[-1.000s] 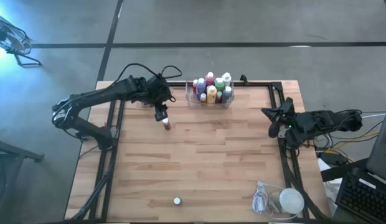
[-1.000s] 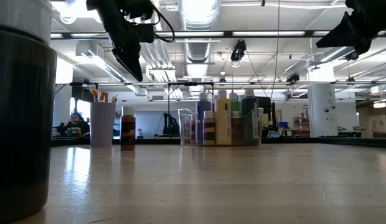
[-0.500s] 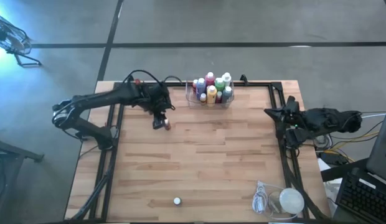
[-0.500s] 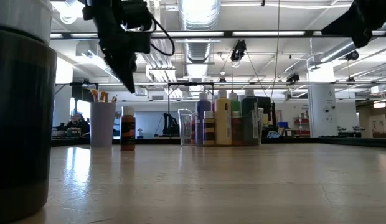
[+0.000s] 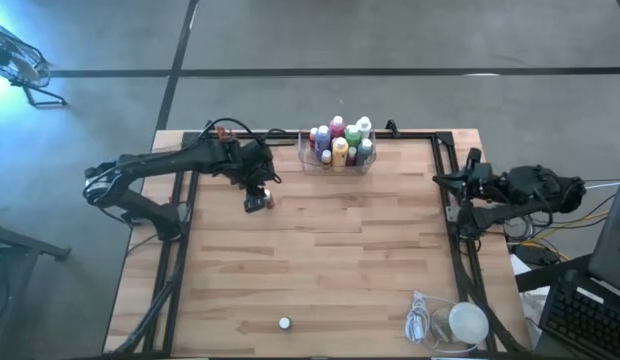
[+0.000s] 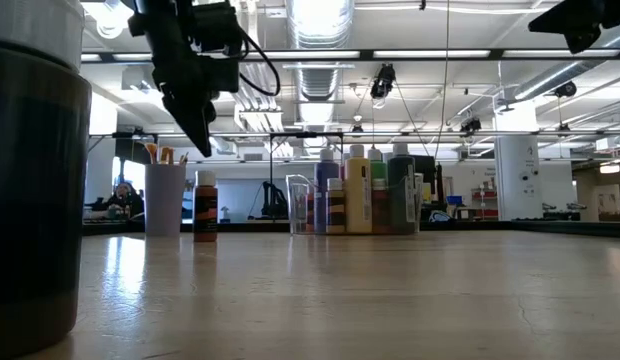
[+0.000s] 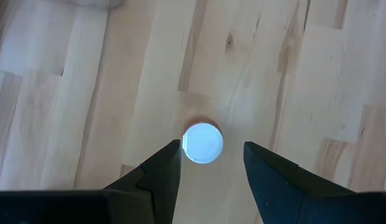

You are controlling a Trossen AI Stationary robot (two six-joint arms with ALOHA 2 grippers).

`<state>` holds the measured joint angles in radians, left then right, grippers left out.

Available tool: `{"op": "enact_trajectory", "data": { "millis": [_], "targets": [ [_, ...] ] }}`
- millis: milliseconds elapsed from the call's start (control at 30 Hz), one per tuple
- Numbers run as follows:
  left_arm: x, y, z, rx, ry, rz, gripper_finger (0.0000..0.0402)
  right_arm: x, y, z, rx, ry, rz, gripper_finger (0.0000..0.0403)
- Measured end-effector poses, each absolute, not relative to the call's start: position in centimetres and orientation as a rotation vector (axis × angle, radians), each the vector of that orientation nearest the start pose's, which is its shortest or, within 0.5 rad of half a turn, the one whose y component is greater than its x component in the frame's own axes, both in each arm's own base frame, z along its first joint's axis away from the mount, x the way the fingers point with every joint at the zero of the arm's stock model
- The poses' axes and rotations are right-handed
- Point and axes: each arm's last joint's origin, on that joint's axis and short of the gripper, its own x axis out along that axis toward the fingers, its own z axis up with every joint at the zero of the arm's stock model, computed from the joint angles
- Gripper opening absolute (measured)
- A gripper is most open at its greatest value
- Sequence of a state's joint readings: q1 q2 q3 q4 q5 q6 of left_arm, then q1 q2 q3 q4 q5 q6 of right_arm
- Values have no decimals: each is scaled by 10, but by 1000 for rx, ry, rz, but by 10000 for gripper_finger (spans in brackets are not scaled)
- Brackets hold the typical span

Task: Pick & Place Paint Supplies
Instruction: Put the brown paint bottle into the transparent bin

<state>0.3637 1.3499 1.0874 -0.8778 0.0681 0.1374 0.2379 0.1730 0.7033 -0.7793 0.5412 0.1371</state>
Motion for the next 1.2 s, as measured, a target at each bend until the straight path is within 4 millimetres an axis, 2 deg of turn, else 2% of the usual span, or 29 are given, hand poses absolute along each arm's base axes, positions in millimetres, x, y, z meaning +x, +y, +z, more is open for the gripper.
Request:
{"op": "enact_trajectory", "data": {
  "millis": [133, 267, 400, 567, 700, 1200],
  "targets": [
    [238, 88, 263, -126, 1136, 185, 179, 26, -9, 307, 64, 216, -320, 8],
    [238, 88, 254, -137, 1126, 169, 184, 22, -10, 301, 50, 291, -328, 8],
    [237, 87, 247, -144, 1136, 166, 209, 22, -10, 302, 56, 284, -329, 8],
    [238, 88, 249, -141, 1123, 170, 250, 23, -10, 302, 56, 281, -329, 8],
    [239, 89, 249, -130, 1113, 183, 268, 23, -10, 303, 55, 278, -328, 8],
    [243, 90, 251, -83, 1073, 194, 267, 23, -10, 303, 54, 278, -330, 8]
  ]
}}
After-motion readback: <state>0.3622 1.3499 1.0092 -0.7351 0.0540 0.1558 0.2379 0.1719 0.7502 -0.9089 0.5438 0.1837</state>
